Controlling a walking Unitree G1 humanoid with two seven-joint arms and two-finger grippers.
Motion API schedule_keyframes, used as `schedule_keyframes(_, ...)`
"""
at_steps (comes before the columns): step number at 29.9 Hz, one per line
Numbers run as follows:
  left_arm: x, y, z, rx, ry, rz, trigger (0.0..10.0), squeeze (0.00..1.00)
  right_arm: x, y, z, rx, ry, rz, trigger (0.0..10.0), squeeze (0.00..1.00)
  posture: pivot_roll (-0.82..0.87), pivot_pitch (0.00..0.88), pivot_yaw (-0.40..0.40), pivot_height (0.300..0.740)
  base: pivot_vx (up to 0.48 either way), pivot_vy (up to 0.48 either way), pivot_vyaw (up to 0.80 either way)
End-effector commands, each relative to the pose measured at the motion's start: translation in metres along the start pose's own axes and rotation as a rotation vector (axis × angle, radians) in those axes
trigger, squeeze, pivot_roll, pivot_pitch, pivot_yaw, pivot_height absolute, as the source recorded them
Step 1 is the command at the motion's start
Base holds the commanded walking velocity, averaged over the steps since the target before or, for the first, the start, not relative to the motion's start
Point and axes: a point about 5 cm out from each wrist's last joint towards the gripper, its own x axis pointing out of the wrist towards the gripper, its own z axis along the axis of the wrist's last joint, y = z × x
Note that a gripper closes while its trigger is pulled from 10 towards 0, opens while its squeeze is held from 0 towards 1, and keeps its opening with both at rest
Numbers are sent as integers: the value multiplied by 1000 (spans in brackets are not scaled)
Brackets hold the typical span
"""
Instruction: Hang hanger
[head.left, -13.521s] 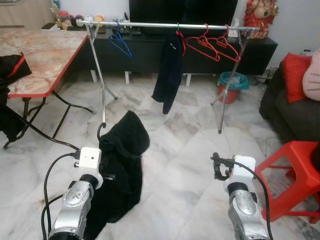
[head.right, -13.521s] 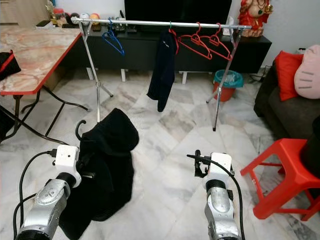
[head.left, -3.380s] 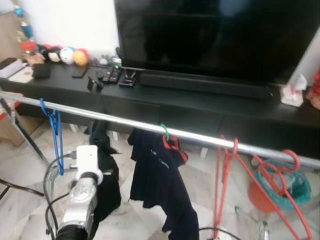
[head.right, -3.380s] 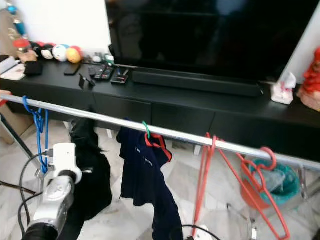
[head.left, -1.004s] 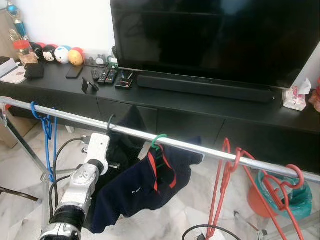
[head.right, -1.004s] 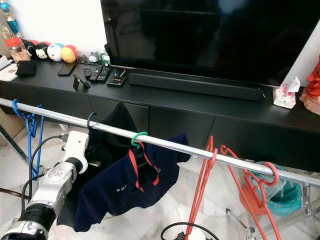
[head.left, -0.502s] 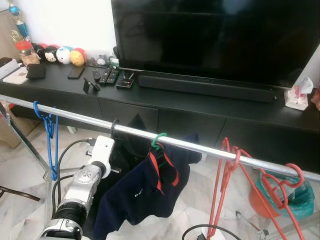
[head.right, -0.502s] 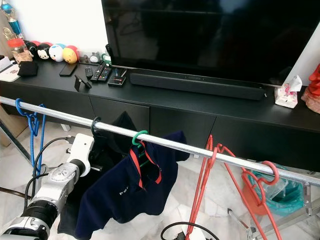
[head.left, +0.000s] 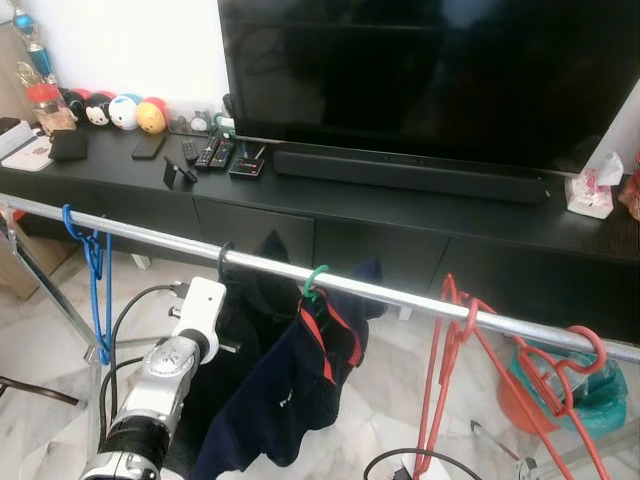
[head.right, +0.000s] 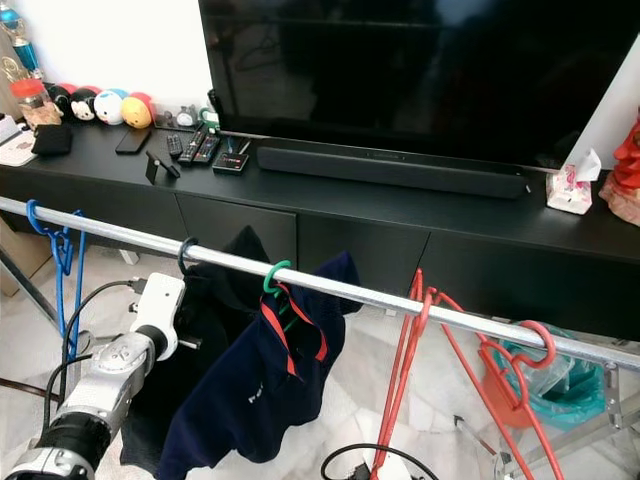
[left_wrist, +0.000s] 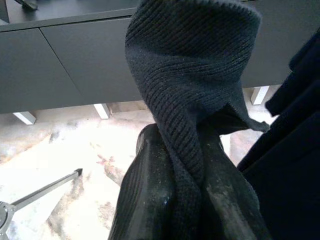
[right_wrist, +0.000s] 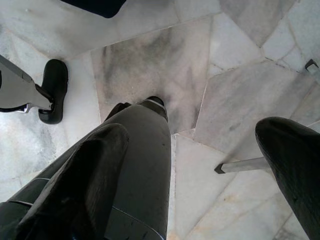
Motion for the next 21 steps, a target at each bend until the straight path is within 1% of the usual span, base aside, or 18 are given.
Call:
schedule_keyframes(1,-5,-5,-19,-2,88,-23,10000,0,0,2,-5,11,20,9,10000,0,-150,0,-23,740,0,0,0)
schedule_keyframes(8,-13,-2,-21,-15,91,-15,10000,0,0,2,-5,7,19,12,10000,0,-148,0,-22,740,0,0,0)
schedule_keyframes(11,-14,-1,-21,-19,89,-11,10000,0,0,2,-5,6,20,12,10000,0,-150,0,-21,740,0,0,0)
schedule_keyframes(12,-14,-1,-21,-21,81,-4,10000,945,0,2,-5,6,20,12,10000,0,-150,0,-21,740,0,0,0)
schedule_keyframes(13,-14,-1,-20,-23,75,1,10000,1000,0,2,-5,6,20,12,10000,0,-150,0,-21,740,0,0,0)
schedule_keyframes(21,-14,1,-12,-42,25,26,10000,1000,0,2,-6,6,19,9,10000,0,-153,0,-23,740,0,0,0)
